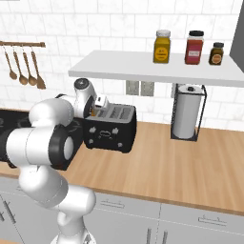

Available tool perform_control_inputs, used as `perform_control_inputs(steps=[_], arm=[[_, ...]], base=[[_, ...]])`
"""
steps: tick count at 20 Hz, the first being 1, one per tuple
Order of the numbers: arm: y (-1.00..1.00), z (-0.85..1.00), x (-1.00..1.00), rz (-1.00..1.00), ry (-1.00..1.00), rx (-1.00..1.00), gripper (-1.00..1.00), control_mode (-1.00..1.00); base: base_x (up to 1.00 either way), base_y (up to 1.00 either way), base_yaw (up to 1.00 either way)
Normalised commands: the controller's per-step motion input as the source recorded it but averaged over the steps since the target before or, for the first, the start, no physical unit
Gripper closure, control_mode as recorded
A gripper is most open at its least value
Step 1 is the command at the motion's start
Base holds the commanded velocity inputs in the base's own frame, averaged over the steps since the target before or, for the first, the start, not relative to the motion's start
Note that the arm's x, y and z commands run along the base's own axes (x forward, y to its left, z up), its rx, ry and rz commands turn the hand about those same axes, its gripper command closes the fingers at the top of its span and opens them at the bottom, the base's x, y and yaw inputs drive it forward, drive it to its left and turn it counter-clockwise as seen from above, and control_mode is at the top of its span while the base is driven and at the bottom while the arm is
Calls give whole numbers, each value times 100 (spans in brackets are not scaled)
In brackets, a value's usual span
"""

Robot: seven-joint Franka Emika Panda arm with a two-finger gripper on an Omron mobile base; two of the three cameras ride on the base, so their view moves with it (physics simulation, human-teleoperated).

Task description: Start the toaster. Once the lever pops up, take the bread to the plate on the dining counter.

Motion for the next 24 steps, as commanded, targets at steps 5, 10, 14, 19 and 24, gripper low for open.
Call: perform_control_inputs(steps=[5,10,14,19,24], arm=[[5,-11,3,0,0,-1,-100,-100],[1,-1,0,0,0,0,100,-100],[0,0,-2,0,0,0,100,-100],[0,0,-3,0,0,0,100,-100],[0,0,0,0,0,0,100,-100]], base=[[0,0,0],[0,0,0],[0,0,0],[0,0,0],[0,0,0]])
